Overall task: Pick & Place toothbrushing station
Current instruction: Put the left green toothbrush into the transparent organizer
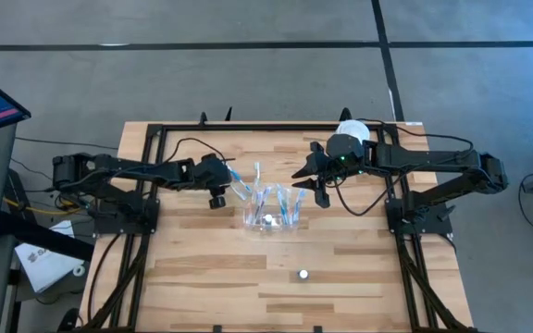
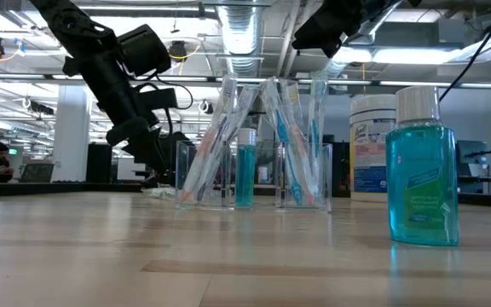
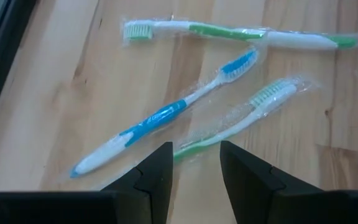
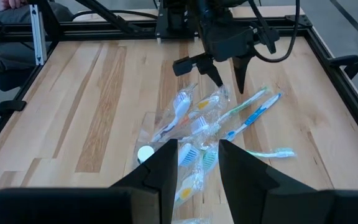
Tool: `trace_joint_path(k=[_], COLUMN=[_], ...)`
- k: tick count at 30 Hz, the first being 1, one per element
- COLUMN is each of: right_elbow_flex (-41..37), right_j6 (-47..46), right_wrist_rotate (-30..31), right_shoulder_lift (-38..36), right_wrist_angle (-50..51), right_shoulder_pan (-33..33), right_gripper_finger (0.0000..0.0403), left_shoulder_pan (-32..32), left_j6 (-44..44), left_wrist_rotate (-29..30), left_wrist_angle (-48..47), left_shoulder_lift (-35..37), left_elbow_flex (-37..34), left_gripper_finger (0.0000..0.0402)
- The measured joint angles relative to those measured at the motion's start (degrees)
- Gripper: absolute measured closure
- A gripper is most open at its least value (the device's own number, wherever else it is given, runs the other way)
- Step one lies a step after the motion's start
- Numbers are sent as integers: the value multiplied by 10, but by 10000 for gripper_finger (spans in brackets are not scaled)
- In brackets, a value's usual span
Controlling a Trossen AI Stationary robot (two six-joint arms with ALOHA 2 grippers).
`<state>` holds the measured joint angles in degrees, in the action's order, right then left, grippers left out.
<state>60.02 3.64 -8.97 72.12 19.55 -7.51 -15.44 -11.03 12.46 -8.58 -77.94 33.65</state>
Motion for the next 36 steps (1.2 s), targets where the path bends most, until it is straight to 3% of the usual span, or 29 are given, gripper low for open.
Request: trace_joint_path(k=[11,28,36], right_elbow_flex=[0,0,0], right_j6=[1,11,13], right_wrist_rotate=[0,0,0], right_shoulder_lift=[0,0,3], right_wrist_angle=[0,0,3], right_shoulder_pan=[0,0,0], right_gripper_finger=[295,295,295], left_shoulder_pan=[-34,-60,-40], left_j6=[-8,-69,-128], left_wrist_rotate=[24,-13,24], left_wrist_angle=[5,10,18], left_shoulder_lift=[0,-50,-74], left_elbow_flex=[0,1,1], left_gripper_finger=[293,302,271])
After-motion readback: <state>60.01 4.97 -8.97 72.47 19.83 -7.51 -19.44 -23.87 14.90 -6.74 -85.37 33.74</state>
